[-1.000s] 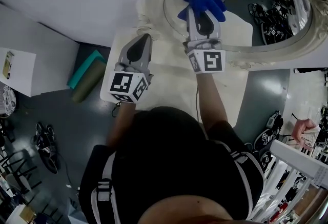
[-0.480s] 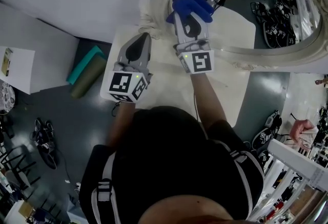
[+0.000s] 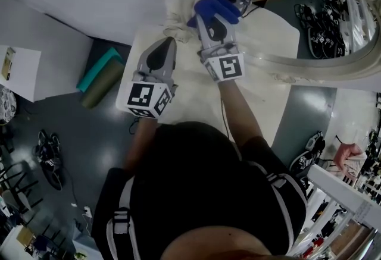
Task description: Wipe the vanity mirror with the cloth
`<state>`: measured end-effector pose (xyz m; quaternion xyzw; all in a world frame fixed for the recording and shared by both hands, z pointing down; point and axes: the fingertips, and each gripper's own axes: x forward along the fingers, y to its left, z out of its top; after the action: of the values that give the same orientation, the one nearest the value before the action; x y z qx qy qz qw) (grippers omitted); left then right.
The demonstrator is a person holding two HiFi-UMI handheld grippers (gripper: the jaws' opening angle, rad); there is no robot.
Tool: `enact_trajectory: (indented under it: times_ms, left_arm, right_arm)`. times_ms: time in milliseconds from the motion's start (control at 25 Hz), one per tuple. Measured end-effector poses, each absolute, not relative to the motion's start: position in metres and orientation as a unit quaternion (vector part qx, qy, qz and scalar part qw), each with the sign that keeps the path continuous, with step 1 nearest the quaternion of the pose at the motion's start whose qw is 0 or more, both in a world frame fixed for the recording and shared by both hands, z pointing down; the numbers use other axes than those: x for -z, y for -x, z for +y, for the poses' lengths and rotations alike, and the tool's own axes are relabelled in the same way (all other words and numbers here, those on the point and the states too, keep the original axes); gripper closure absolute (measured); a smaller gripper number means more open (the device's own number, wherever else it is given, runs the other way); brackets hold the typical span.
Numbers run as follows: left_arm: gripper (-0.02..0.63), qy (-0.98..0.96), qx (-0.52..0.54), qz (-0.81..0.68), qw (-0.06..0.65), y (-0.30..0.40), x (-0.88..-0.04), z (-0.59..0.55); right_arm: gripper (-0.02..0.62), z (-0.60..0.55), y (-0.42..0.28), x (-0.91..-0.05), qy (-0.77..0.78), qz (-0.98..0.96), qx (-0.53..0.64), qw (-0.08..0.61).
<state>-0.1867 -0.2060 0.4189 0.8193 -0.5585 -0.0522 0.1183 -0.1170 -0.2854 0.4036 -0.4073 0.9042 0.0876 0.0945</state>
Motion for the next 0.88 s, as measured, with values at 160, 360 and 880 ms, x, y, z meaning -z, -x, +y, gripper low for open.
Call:
enact_trajectory:
  times_ms: [160,360,880]
  left_arm:
    - [0.600,-0.817,0.055,-0.563,0.111,0.179,-0.411,-0.200]
    - [0.600,-0.821,0.057,-0.559,0.101,0.176,-0.406,-0.185]
    - [0.600,-0.872,0.048,-0.479,0.089,0.118,-0.389,-0.157]
  right_arm:
    - [0.529,-0.288,0.114,-0.405,0.394,0.912,-0.075,0.081]
    - [0.528,-0.277,0.110,-0.409,0.397,0.912,-0.072,0.076]
    - [0.528,-0.194,0.018,-0.367,0.485,0.862,-0.076,0.126]
